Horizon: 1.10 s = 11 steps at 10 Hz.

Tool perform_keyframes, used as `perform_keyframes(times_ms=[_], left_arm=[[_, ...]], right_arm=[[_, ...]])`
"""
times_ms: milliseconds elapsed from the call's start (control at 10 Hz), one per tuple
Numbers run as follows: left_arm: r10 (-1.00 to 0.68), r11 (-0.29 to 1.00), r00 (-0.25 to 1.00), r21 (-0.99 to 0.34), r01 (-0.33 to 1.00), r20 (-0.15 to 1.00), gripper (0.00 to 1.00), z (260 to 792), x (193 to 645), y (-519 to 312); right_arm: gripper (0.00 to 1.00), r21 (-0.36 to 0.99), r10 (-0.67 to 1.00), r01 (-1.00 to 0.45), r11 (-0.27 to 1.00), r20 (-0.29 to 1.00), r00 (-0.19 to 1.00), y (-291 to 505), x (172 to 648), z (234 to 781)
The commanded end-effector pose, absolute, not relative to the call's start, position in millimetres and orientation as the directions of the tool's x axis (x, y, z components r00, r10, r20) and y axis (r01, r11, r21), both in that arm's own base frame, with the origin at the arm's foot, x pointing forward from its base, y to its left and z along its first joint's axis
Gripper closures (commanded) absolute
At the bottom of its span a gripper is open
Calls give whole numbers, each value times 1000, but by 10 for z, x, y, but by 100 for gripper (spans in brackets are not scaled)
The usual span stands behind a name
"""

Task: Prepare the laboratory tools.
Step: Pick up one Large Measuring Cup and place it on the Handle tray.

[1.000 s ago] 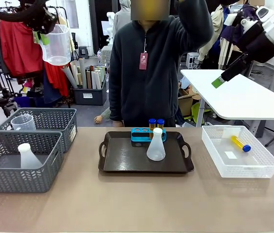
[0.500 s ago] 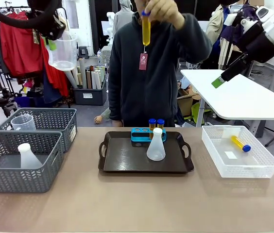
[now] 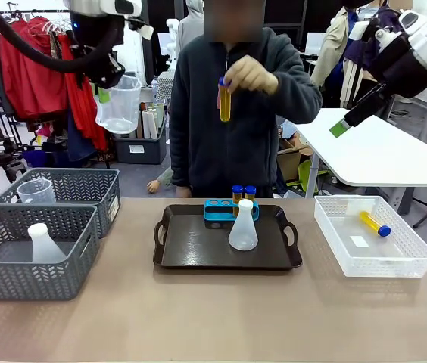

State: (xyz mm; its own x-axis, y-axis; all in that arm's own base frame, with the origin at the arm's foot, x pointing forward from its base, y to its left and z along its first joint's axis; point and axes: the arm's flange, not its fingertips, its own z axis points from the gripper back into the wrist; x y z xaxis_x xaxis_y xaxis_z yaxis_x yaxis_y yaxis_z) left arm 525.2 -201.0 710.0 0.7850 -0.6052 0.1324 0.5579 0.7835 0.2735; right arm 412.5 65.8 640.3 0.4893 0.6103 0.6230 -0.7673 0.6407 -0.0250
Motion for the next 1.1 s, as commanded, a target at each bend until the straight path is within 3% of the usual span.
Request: perform_keyframes(times_ms=[0,500,1000], left_arm=[[-651,753,750,220,620,115,100,6937,5289,-2051],[-724,689,689,65,721,35,100,6139,5496,-2464],[-720,694,692,61,718,44,100,6140,5522,-2450]], right_arm=[[0,-24,608,-769,639,628,486,655,4125,6411],[0,-24,608,-769,639,628,486,655,4125,6411],[0,-24,608,-769,639,628,486,655,4125,6411]])
